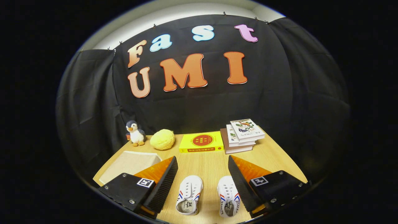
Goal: Open the storage box then place both shoes into the box .Put the left shoe in first, then the right shoe, with the right side of both shoes facing outward in a uniform manner.
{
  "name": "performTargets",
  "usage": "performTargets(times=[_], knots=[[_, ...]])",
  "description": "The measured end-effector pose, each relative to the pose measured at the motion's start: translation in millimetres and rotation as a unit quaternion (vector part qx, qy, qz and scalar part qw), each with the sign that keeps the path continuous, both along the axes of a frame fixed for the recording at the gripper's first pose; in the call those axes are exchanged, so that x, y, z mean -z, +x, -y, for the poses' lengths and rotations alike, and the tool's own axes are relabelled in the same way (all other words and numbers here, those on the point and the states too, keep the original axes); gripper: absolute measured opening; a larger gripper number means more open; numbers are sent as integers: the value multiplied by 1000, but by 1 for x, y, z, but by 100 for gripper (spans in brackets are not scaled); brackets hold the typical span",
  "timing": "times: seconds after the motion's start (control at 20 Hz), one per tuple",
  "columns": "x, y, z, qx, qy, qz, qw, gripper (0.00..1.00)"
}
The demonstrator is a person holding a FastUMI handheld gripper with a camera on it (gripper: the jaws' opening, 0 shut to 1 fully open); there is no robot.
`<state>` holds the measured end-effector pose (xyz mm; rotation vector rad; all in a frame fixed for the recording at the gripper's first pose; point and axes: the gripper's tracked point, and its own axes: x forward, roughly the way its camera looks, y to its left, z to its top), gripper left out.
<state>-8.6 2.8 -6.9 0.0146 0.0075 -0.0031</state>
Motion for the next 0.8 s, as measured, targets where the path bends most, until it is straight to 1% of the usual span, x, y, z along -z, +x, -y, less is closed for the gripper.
performTargets(times=[0.25, 0.45, 0.55, 0.65, 0.75, 0.8], knots=[[6, 3, -5, -11, 0, -4, 1000, 97], [15, 13, -13, -35, 5, -19, 999, 97], [19, 18, -22, -61, 19, -26, 998, 97], [29, 24, -36, -101, 50, -47, 992, 97], [46, 30, -53, -148, 91, -82, 981, 98], [55, 31, -59, -169, 117, -100, 974, 98]])
